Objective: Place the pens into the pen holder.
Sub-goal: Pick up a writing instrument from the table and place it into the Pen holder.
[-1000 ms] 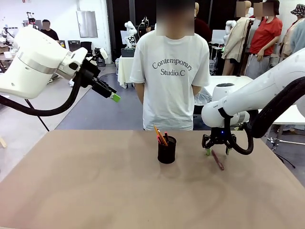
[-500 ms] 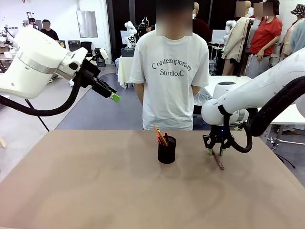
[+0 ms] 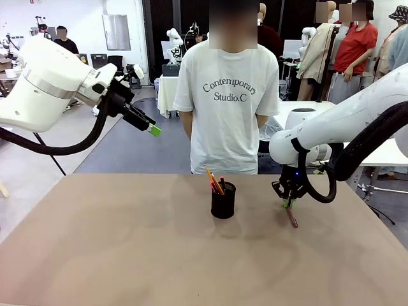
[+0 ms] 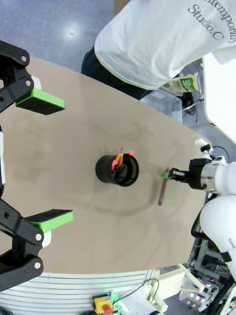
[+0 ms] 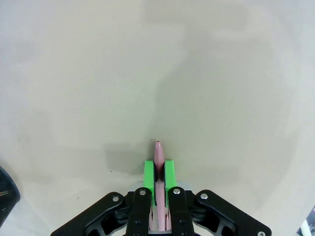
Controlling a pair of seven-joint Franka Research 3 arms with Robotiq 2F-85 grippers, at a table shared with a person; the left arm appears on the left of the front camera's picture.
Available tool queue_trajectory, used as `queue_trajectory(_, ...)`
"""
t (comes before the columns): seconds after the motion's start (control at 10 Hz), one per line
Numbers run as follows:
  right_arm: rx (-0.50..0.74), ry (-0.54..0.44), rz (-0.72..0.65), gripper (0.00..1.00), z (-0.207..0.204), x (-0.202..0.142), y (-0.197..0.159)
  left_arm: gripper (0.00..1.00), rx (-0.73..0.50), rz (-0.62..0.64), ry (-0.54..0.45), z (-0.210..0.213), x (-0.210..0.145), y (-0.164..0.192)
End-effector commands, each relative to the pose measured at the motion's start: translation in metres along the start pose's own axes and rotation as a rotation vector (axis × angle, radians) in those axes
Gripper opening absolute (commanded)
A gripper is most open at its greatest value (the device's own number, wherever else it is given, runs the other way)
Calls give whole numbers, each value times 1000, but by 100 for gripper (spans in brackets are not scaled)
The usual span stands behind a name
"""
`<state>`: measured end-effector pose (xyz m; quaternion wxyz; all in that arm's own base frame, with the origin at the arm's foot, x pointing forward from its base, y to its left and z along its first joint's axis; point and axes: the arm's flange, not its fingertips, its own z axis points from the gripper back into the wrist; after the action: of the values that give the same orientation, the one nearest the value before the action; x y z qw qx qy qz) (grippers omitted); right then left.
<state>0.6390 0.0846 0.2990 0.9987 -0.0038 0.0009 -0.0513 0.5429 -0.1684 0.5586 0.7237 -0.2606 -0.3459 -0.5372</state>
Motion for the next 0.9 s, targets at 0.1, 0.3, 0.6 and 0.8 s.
queue_trajectory(0.1, 126, 73, 30, 0, 3, 0, -14, 100, 0, 4, -2, 3, 0, 1)
queue_trajectory(0.3, 304, 66, 58, 0, 29, -9, -25, 100, 0, 4, -2, 3, 0, 1)
queue_trajectory(0.6, 566, -4, 254, 0, 65, -26, -33, 100, 0, 4, -2, 3, 0, 1)
queue_trajectory(0.8, 745, -103, 388, 0, 87, -34, -28, 100, 0, 4, -2, 3, 0, 1)
